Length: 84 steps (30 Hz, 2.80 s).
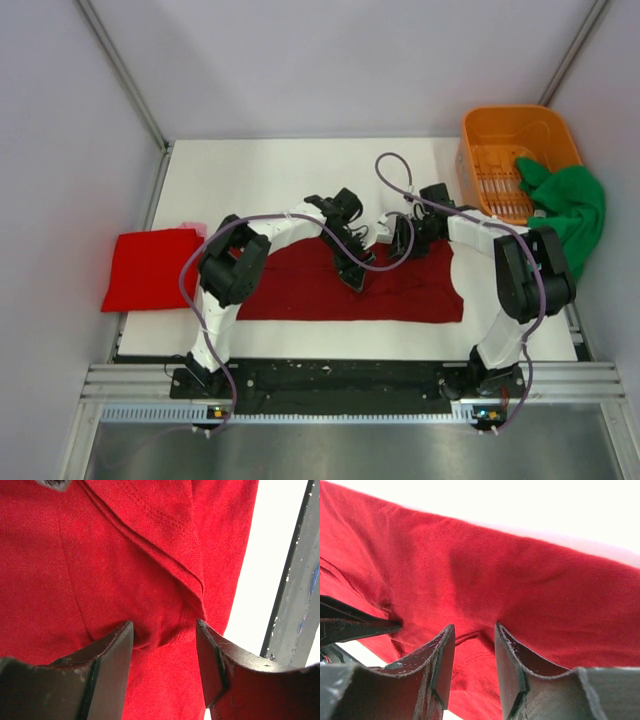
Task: Fold and stack the t-shirts
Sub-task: Fold the other side of the tshirt into a rectangle
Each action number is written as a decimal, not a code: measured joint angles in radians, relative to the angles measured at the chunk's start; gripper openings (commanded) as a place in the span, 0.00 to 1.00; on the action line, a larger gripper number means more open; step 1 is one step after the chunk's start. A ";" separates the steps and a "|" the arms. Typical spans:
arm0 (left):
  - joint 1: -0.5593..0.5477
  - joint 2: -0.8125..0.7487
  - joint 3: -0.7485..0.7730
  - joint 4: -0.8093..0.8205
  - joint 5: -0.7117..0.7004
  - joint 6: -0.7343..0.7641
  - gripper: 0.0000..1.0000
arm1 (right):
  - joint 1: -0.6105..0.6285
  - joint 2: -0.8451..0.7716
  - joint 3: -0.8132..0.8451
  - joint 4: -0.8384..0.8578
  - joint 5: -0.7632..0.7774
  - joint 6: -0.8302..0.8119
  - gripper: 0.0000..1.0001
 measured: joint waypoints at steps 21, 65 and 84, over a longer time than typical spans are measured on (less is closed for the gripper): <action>-0.001 0.000 -0.002 -0.005 -0.012 0.006 0.58 | 0.062 -0.022 -0.036 -0.012 0.071 -0.007 0.00; -0.006 -0.108 -0.027 -0.121 0.004 0.117 0.64 | 0.108 -0.001 0.019 -0.114 0.132 -0.028 0.38; -0.005 -0.108 -0.027 -0.129 0.003 0.124 0.64 | 0.209 0.030 0.077 -0.155 0.425 -0.040 0.12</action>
